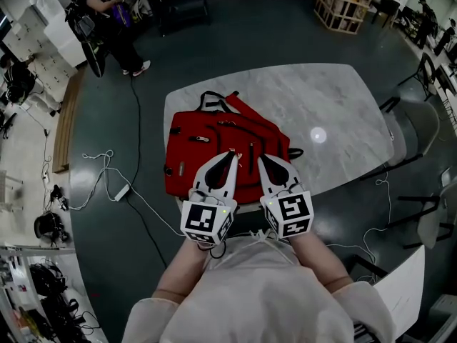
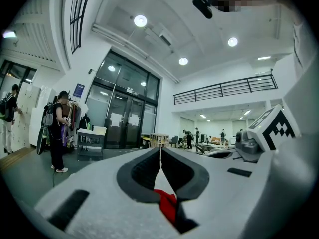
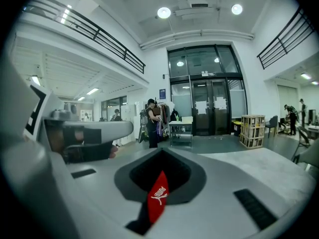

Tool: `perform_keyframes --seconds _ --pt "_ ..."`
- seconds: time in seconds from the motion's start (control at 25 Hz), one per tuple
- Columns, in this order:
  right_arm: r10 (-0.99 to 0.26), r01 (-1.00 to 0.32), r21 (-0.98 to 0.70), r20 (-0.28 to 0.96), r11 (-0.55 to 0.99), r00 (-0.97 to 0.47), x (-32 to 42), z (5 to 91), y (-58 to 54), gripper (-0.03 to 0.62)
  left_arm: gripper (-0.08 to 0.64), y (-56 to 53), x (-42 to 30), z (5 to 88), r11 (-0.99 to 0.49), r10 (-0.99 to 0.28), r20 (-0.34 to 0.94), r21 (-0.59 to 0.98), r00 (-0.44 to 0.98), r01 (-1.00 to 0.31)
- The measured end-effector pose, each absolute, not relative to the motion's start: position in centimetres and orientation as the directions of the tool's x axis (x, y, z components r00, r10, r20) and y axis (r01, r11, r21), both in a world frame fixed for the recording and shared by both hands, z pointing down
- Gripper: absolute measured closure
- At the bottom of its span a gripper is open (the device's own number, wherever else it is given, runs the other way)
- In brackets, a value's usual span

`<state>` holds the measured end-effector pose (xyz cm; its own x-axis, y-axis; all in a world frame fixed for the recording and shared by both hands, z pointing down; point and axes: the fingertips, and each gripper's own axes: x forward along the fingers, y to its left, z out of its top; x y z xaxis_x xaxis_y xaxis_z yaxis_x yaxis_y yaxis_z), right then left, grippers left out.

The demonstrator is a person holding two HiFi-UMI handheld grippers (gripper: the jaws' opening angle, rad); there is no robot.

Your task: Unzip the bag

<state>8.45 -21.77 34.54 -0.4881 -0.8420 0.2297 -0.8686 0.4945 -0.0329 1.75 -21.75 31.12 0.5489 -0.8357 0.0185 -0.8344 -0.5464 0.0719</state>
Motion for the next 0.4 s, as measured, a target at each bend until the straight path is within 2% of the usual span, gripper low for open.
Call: perform_keyframes --seconds 0.4 --pt "-0.838 -0.871 -0.058 0.246 0.489 -0.487 8.92 35.24 -22.63 0.566 0.535 -22.54 2.26 32.07 -0.548 -0.833 0.040 0.076 0.551 -0.833"
